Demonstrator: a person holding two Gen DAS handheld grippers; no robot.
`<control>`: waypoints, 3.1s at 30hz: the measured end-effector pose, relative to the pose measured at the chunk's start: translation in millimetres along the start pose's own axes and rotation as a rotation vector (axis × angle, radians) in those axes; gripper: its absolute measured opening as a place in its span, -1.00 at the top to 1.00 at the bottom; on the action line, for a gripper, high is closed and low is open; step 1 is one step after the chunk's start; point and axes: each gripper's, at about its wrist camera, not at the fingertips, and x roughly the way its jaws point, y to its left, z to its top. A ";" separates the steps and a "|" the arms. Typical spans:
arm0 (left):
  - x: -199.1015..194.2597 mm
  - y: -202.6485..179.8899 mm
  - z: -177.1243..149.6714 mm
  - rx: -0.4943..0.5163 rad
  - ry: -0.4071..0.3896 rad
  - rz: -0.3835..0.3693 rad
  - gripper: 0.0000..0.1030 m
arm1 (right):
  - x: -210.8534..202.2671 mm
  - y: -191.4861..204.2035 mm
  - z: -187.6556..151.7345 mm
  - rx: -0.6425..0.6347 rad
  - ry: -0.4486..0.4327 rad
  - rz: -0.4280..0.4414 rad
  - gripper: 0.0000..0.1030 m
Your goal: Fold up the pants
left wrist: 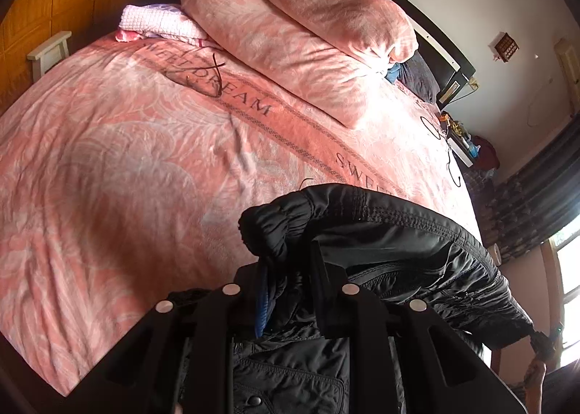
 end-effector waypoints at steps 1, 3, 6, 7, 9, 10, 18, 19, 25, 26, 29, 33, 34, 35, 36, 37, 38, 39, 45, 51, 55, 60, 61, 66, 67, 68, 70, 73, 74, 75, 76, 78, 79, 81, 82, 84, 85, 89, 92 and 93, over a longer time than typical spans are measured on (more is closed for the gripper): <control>-1.4 1.6 -4.1 0.002 0.002 0.005 0.61 | -4.4 -0.8 -7.3 0.004 -0.002 0.000 0.84; -4.6 5.0 -13.0 0.006 0.005 0.009 0.61 | -12.0 -2.4 -19.4 0.010 -0.006 0.000 0.84; -10.0 9.4 -25.7 0.018 0.009 0.008 0.60 | -21.3 -5.6 -37.0 0.030 -0.010 0.007 0.83; -11.2 10.4 -29.2 0.026 0.011 0.011 0.60 | -23.8 -6.6 -42.6 0.038 -0.012 0.008 0.83; -13.7 13.0 -36.3 0.038 0.013 0.013 0.60 | -28.5 -9.5 -52.4 0.052 -0.017 0.008 0.83; -14.7 14.9 -39.3 0.041 0.013 0.009 0.60 | -30.5 -11.0 -57.7 0.063 -0.019 0.010 0.83; -19.7 22.8 -61.4 0.135 0.005 0.007 0.55 | -40.0 -25.5 -95.8 0.137 -0.032 0.013 0.83; -20.3 23.9 -64.0 0.150 0.004 0.008 0.55 | -40.3 -28.4 -101.0 0.148 -0.032 0.012 0.82; -21.0 23.4 -82.1 0.266 0.012 0.025 0.43 | -34.3 -44.3 -132.5 0.202 -0.007 -0.003 0.81; -18.6 24.3 -86.2 0.284 0.028 0.033 0.39 | -31.9 -45.4 -137.6 0.206 0.001 -0.006 0.81; -12.0 29.0 -101.1 0.336 0.055 0.102 0.17 | -24.6 -49.7 -151.3 0.220 0.024 -0.017 0.80; -4.1 54.3 -118.2 0.323 0.098 0.202 -0.44 | -17.7 -57.1 -164.7 0.246 0.058 -0.047 0.67; -2.7 61.5 -122.3 0.311 0.115 0.216 -0.45 | -17.4 -59.2 -167.4 0.250 0.071 -0.056 0.56; -1.1 67.6 -125.7 0.301 0.132 0.236 -0.50 | -17.7 -60.8 -169.7 0.250 0.080 -0.065 0.36; 0.7 73.8 -129.2 0.292 0.146 0.277 -0.53 | -18.7 -62.6 -172.6 0.252 0.090 -0.084 0.28; 1.9 81.4 -132.4 0.282 0.153 0.332 -0.55 | -21.0 -64.8 -175.5 0.255 0.092 -0.095 0.07; 2.3 90.4 -135.1 0.265 0.164 0.371 -0.59 | -23.7 -67.5 -178.6 0.261 0.092 -0.101 -0.05; 2.8 100.7 -136.8 0.237 0.177 0.409 -0.62 | -26.1 -71.4 -181.3 0.271 0.098 -0.114 -0.12; -31.2 150.5 -140.7 -0.050 0.110 0.359 -0.62 | -47.5 -93.9 -210.1 0.428 0.071 -0.001 -0.21; -31.0 137.5 -145.6 -0.179 0.069 0.163 -0.86 | -46.2 -96.5 -222.3 0.590 0.008 0.169 -0.21; -2.1 114.4 -145.1 -0.128 0.131 0.182 -0.86 | -29.8 -95.1 -213.6 0.642 -0.005 0.197 -0.21; 23.1 102.4 -148.3 -0.118 0.217 0.204 -0.40 | 1.3 -103.2 -206.0 0.693 0.027 0.143 -0.21; 26.6 100.3 -149.1 -0.119 0.233 0.205 -0.22 | 6.7 -105.7 -204.7 0.705 0.031 0.126 -0.21; 31.8 77.1 -145.2 -0.054 0.226 0.316 0.47 | 20.4 -108.1 -198.3 0.713 0.023 0.079 0.07; 30.8 75.6 -142.3 -0.059 0.217 0.335 0.49 | 18.7 -106.2 -197.1 0.698 0.017 0.070 0.53; 29.1 76.7 -138.9 -0.070 0.210 0.345 0.53 | 16.7 -104.3 -196.6 0.686 0.012 0.071 0.63; 29.9 80.6 -133.6 -0.082 0.222 0.353 0.54 | 12.7 -100.1 -197.5 0.653 0.005 0.068 0.68; 34.5 78.4 -132.5 -0.043 0.231 0.382 0.54 | 15.1 -103.4 -203.4 0.639 0.021 0.065 0.71; 35.1 77.4 -132.5 -0.036 0.231 0.388 0.54 | 17.5 -105.2 -204.7 0.632 0.028 0.063 0.71; 34.8 77.4 -132.8 -0.037 0.230 0.390 0.54 | 19.1 -106.5 -205.6 0.625 0.031 0.060 0.71; 34.7 78.2 -132.7 -0.043 0.227 0.388 0.54 | 19.7 -107.6 -206.4 0.628 0.032 0.062 0.71; 35.5 79.1 -133.8 -0.043 0.224 0.389 0.51 | 20.9 -108.4 -206.4 0.631 0.030 0.062 0.71; 35.8 80.2 -135.7 -0.044 0.227 0.391 0.51 | 24.1 -110.2 -207.0 0.632 0.043 0.048 0.71; 38.4 80.1 -137.1 -0.043 0.226 0.396 0.49 | 33.0 -118.0 -211.0 0.657 0.079 0.033 0.70; 39.3 78.7 -137.0 -0.039 0.222 0.397 0.49 | 33.5 -120.9 -211.3 0.671 0.079 0.049 0.70; 37.6 76.1 -138.6 -0.017 0.216 0.401 0.49 | 23.1 -120.5 -210.9 0.683 0.040 0.067 0.61; 36.6 75.2 -139.2 -0.007 0.214 0.403 0.49 | 15.0 -118.6 -209.9 0.677 0.016 0.061 0.44; 36.7 76.1 -139.2 -0.010 0.215 0.404 0.44 | -7.7 -118.0 -211.0 0.696 -0.037 0.079 0.18; 39.3 75.7 -139.4 -0.011 0.217 0.413 0.43 | -4.9 -114.2 -210.6 0.684 -0.002 0.069 0.18; 39.8 75.3 -139.6 -0.010 0.217 0.417 0.43 | -1.7 -114.4 -211.6 0.692 0.010 0.076 0.18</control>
